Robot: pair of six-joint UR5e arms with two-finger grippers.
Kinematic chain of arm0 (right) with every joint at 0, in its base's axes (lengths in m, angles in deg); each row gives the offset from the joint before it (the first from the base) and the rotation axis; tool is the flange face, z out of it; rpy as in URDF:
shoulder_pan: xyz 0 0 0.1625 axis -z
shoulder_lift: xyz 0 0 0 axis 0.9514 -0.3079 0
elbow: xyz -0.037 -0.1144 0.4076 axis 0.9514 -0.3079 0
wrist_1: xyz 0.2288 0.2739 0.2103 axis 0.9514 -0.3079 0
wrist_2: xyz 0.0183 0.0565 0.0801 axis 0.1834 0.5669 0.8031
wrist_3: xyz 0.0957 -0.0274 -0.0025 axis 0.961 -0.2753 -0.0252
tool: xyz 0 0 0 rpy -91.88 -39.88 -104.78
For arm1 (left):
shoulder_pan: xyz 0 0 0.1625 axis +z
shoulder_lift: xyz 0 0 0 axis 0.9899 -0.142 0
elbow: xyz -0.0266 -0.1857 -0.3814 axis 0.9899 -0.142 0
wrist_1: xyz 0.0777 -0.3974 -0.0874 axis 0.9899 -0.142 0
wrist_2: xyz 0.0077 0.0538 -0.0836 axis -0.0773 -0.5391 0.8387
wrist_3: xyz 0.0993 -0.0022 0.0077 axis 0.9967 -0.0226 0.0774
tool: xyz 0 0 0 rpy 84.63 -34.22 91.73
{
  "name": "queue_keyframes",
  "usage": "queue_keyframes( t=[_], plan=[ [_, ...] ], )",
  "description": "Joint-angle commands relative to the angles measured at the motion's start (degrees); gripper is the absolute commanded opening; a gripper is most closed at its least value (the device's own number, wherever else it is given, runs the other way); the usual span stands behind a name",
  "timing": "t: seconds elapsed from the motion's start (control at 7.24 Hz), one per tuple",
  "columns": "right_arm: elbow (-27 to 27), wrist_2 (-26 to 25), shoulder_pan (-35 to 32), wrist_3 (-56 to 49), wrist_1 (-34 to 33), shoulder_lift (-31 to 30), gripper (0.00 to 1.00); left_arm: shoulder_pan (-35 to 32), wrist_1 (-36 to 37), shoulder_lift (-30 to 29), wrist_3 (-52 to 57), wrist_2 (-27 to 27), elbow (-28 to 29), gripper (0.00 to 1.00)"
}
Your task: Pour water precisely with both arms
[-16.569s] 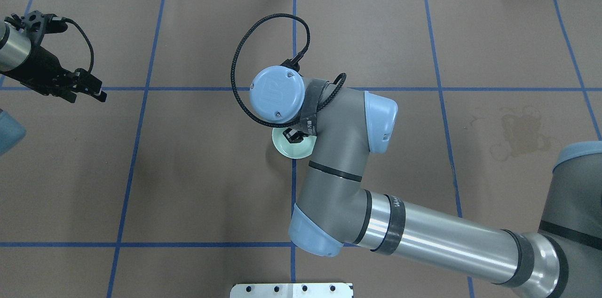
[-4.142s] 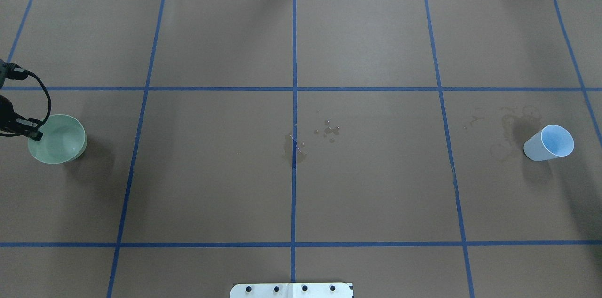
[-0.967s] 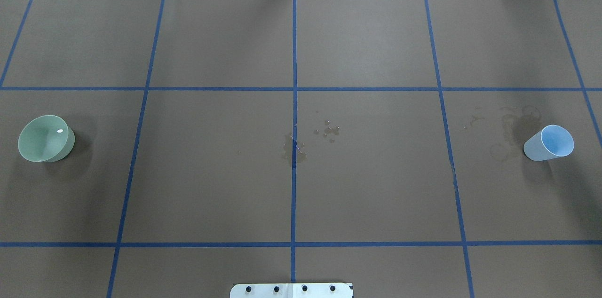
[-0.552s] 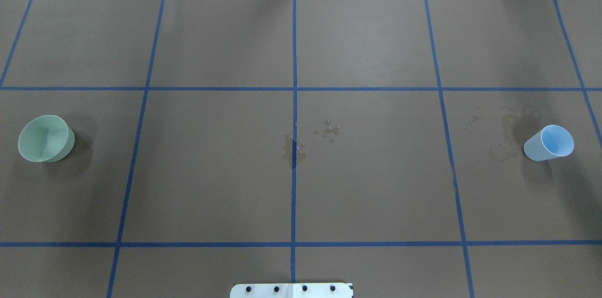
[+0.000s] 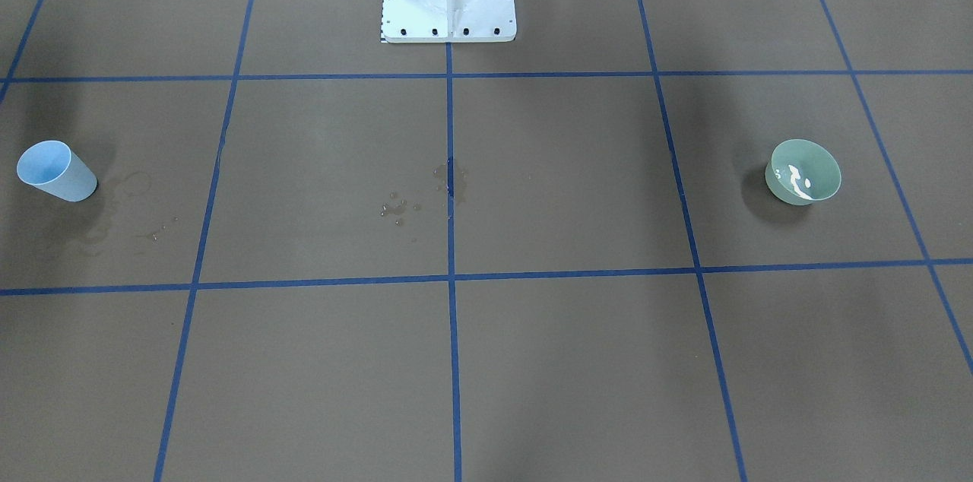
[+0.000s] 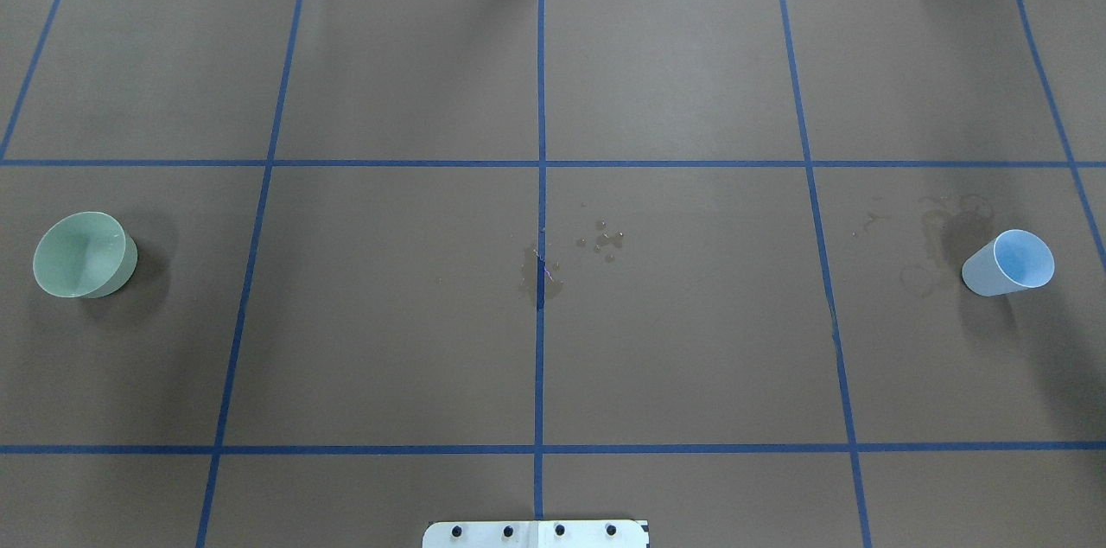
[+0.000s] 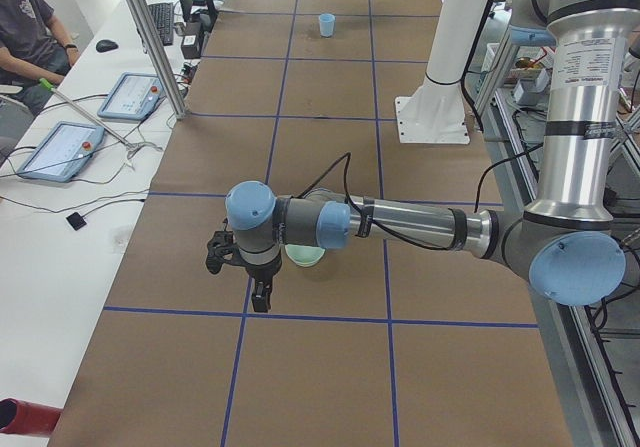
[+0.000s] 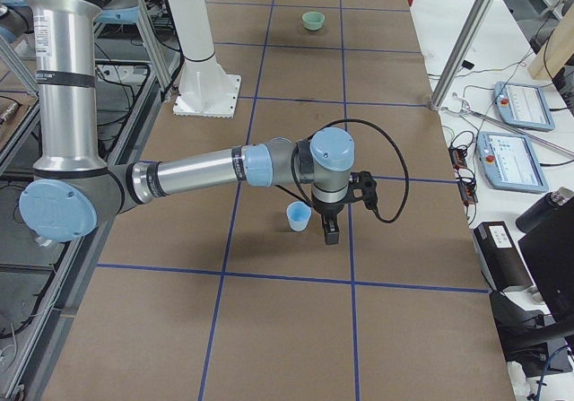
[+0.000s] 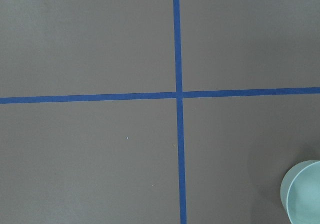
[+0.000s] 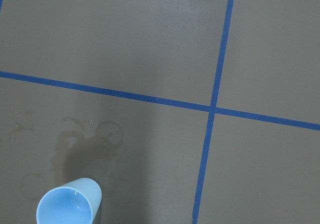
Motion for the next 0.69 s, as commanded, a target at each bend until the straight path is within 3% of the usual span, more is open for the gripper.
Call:
queue_keyframes(
  t=[0.0, 0.55],
  plan=[
    [1.67, 0.48, -0.11, -0.05, -0.03, -1.74, 1.00, -0.03, 0.02, 0.27, 0.01, 0.05, -1.33, 1.00],
    [-1.75, -0.48, -0.02, -0.23, 0.59, -0.87, 1.00, 0.06, -0.07, 4.31, -0.08, 0.75, -5.91, 1.00]
  ],
)
